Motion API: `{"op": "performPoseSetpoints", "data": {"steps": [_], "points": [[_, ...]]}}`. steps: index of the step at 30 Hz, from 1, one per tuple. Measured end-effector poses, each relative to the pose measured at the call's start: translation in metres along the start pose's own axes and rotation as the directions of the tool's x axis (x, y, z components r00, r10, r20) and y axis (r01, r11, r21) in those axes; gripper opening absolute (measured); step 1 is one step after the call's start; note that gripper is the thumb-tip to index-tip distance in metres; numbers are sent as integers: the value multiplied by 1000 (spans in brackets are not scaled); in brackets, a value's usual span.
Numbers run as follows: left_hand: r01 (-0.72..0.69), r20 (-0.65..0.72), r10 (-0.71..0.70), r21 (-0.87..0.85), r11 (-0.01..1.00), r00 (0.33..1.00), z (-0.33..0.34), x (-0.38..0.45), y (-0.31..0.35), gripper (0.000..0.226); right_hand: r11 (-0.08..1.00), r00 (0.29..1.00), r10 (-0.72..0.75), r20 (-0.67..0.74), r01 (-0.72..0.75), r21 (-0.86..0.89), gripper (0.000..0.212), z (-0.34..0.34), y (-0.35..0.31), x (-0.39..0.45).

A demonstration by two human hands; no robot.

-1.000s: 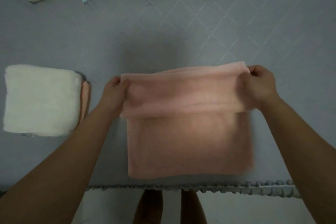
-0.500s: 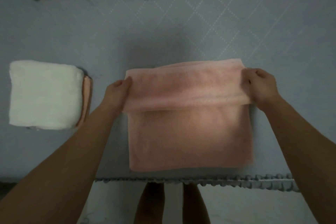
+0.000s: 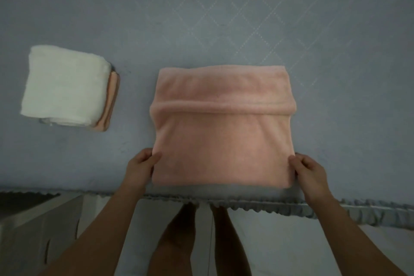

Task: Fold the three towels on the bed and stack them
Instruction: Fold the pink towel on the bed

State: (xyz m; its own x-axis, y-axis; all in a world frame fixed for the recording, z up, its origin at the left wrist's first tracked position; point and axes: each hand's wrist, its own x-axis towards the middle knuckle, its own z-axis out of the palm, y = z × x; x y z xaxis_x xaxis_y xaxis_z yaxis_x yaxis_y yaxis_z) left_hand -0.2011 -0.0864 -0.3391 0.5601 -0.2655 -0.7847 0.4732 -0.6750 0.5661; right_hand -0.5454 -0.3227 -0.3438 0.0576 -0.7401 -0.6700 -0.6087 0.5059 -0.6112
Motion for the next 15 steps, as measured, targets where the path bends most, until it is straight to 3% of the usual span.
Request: {"op": "performPoseSetpoints", "data": {"steps": [3, 5, 7, 10, 15], "points": [[25, 19, -20, -275, 961, 1000, -1, -10, 0, 22, 992, 997, -80, 2, 79, 96, 24, -12, -3, -13], [32, 73, -7, -354, 935, 997, -7, -20, -11, 23, 979, 995, -96, -20, 98, 180, 20, -20, 1, -25], [22, 77, -5, -228, 973, 997, -13, -34, -36, 28, 978, 995, -63, -72, 75, 193, 20, -24, 17, -36], [-12, 79, 8, 51, 999, 997, -21, -44, -78, 20, 998, 996, 35, -85, -30, 54, 24, -15, 51, -48], [-121, 21, 119, 143, 982, 993, -25, -35, -101, 11, 1000, 992, -23, -125, 22, -9, 20, 3, 83, -55]]}}
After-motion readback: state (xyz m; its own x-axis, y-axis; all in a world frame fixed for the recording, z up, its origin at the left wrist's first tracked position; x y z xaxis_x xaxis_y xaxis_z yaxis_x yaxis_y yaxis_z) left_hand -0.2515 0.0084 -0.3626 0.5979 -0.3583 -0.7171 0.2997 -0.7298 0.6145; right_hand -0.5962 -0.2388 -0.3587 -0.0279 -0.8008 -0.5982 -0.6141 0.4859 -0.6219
